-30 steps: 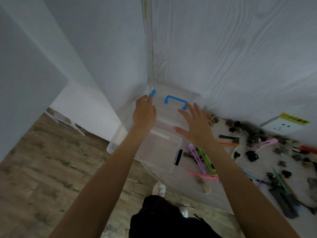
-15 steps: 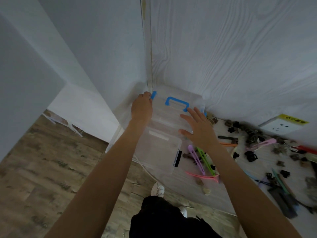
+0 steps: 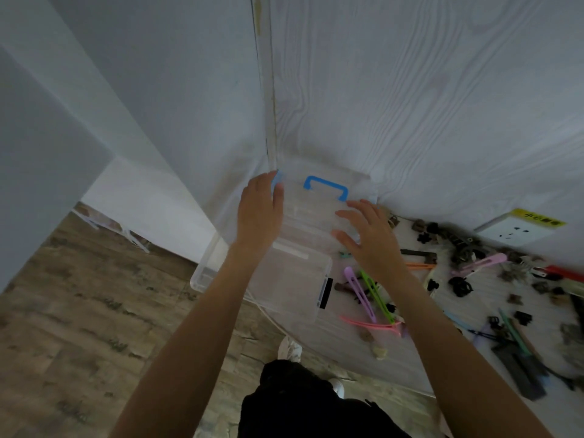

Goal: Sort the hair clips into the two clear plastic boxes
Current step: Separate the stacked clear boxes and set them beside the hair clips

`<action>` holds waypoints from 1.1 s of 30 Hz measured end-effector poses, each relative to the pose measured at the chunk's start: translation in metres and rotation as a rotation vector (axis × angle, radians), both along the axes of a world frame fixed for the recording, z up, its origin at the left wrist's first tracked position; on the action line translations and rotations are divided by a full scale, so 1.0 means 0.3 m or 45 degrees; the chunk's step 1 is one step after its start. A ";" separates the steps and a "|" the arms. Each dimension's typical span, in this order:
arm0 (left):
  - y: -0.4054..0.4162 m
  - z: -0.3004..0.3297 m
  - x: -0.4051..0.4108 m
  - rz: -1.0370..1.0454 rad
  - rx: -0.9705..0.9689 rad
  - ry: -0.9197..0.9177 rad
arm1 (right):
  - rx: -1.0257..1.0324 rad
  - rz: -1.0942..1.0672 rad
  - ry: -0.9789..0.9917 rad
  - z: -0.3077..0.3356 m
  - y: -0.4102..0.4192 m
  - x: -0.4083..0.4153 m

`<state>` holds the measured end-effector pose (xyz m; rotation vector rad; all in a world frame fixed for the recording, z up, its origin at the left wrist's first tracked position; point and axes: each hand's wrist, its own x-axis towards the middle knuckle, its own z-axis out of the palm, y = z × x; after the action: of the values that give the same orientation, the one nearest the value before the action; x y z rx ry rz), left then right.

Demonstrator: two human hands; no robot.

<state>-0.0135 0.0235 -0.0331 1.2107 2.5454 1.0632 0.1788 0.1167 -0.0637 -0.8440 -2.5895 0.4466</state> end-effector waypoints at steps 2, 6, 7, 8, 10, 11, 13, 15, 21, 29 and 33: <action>-0.049 0.008 0.029 0.017 0.004 -0.156 | 0.018 -0.052 0.105 0.026 0.007 -0.004; -0.070 -0.011 0.034 0.055 -0.096 -0.390 | 0.124 -0.227 0.211 0.118 0.039 -0.027; -0.070 -0.019 0.029 0.048 -0.146 -0.332 | 0.120 -0.268 0.224 0.147 0.055 -0.037; -0.074 -0.025 0.027 0.030 -0.198 -0.244 | 0.101 -0.304 0.239 0.173 0.074 -0.048; -0.082 -0.033 0.020 -0.013 -0.263 -0.082 | 0.073 -0.332 0.267 0.211 0.110 -0.072; -0.085 -0.034 0.017 -0.027 -0.284 -0.028 | 0.077 -0.332 0.281 0.221 0.125 -0.085; -0.088 -0.032 0.014 -0.038 -0.332 0.043 | 0.092 -0.334 0.306 0.233 0.150 -0.114; -0.092 -0.030 0.015 -0.051 -0.353 0.077 | 0.098 -0.351 0.304 0.237 0.172 -0.143; -0.110 -0.027 0.022 -0.099 -0.339 0.067 | 0.164 -0.306 0.127 0.175 0.208 -0.177; -0.307 0.008 0.039 0.179 0.110 0.426 | 0.187 -0.513 0.166 0.111 0.090 -0.020; -0.440 -0.055 0.027 0.357 -0.031 0.311 | -0.109 -0.334 -0.124 0.006 -0.111 0.061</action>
<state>-0.0054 -0.1085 -0.0497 1.0584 2.9764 0.9837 0.1970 0.0834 -0.0618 -1.2438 -2.5115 0.4511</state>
